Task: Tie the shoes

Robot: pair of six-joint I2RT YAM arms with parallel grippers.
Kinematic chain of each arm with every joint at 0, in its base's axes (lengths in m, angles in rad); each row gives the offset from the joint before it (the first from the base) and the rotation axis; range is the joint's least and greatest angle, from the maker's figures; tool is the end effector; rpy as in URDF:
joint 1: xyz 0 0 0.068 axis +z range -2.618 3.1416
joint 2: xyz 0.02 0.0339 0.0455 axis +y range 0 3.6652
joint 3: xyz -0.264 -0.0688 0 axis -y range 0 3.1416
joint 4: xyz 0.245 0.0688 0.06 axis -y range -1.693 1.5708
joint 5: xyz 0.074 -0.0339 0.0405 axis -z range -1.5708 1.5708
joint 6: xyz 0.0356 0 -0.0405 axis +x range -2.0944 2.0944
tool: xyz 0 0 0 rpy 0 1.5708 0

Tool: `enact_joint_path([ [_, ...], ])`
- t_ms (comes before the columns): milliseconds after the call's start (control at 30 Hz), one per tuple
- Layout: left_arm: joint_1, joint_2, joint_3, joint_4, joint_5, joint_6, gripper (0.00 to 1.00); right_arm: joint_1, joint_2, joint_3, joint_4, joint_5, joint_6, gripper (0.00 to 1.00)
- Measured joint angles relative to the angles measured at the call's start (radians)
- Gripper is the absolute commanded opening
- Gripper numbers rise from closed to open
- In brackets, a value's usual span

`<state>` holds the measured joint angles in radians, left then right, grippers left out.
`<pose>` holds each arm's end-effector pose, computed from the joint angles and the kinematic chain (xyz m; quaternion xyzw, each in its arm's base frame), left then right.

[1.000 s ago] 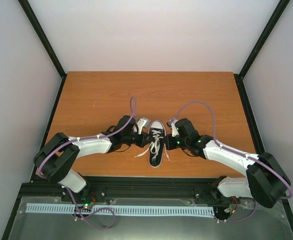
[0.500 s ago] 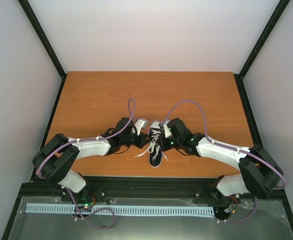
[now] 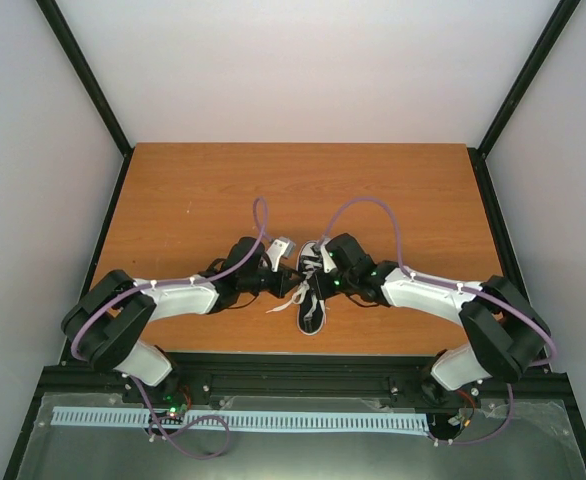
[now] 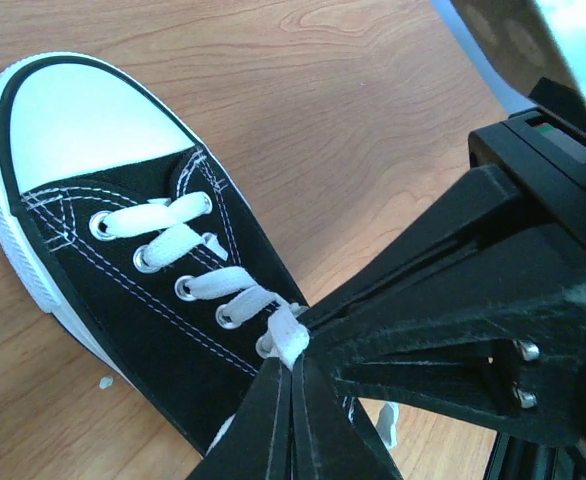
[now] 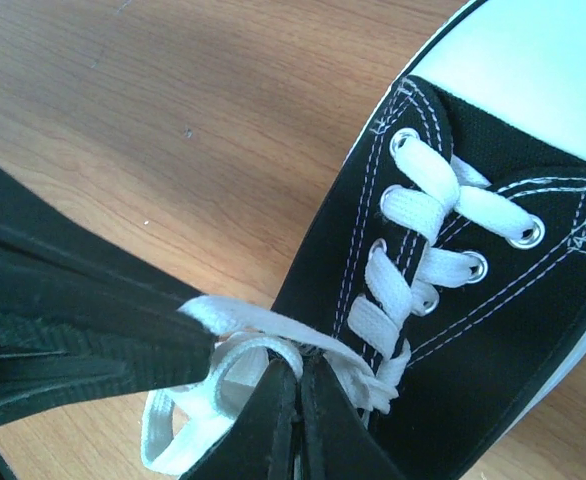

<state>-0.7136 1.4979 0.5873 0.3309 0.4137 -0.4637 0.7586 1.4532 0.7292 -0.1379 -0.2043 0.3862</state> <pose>0.2081 -0.1991 0.1617 0.2042 0.8421 -0.4087 0.2867 0.2006 0.2000 0.1757 -0.2075 0.9103 0.2674 0.2384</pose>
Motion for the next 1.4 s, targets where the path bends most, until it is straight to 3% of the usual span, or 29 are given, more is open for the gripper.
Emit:
enact_joint_path([
  [467,0.0,0.04,-0.005,0.05,0.119,0.0,0.02,0.002,0.021,0.005,0.023,0.032,0.039,0.03],
  [667,0.0,0.072,0.012,0.038,0.129,-0.001,0.24,0.002,0.009,-0.008,0.026,0.04,0.048,0.03],
  [833,0.005,-0.018,0.001,0.01,0.051,-0.005,0.41,0.002,0.0,-0.018,0.03,0.044,0.049,0.03],
  [1033,0.037,-0.115,-0.007,-0.018,-0.048,-0.035,0.4,0.002,-0.002,-0.025,0.032,0.045,0.05,0.03],
  [1400,0.061,0.037,0.026,-0.072,0.031,-0.06,0.36,0.002,-0.002,-0.025,0.037,0.044,0.052,0.03],
])
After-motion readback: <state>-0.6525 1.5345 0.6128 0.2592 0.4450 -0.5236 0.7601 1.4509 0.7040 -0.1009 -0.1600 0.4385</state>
